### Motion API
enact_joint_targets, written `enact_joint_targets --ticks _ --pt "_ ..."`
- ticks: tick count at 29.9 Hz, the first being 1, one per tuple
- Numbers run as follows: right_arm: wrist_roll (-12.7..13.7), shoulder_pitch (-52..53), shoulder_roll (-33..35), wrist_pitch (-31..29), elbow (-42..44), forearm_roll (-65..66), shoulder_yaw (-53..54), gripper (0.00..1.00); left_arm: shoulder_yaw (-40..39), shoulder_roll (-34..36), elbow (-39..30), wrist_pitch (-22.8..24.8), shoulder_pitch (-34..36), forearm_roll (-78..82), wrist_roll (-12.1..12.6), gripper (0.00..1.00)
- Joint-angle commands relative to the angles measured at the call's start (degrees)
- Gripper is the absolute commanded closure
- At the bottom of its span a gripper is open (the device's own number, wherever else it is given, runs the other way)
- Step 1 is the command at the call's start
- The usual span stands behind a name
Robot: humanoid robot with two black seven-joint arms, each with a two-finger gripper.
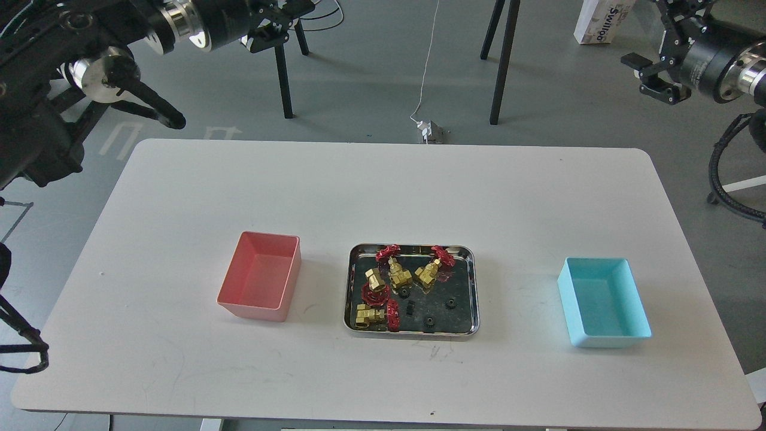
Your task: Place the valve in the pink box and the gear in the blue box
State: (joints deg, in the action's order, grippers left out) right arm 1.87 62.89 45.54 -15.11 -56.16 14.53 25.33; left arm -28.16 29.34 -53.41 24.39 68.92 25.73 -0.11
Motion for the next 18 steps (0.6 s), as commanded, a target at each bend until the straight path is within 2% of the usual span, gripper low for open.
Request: enact_joint_targets --ticks 1,5,8,13,18 --pt "0.06 0.13 -0.01 -0.01 -0.09 -0.03 -0.02 0.01 0.03 -0.16 0.06 -0.22 -0.19 0.11 -0.94 0.0" --pt "0.15 0.13 -0.01 0.25 -0.27 -0.03 0.06 0.01 -0.49 -0.16 -0.37 -0.22 -2.04 -0.33 -4.27 0.0" --pt "0.06 0.13 0.25 0.34 -0.18 -0.03 0.07 0.01 -3.91 -0.42 -0.29 -0.13 -2.48 -0.51 -6.21 0.0" --pt "-0.03 0.13 0.43 0.34 0.0 -0.03 0.15 0.01 -9.27 -0.6 -0.64 3.61 -5.64 -1.3 -7.79 0.0" --pt "-0.03 0.13 0.43 0.43 0.17 -0.03 0.15 0.01 -9.9 0.19 0.67 3.61 -5.91 -1.21 -6.93 0.0"
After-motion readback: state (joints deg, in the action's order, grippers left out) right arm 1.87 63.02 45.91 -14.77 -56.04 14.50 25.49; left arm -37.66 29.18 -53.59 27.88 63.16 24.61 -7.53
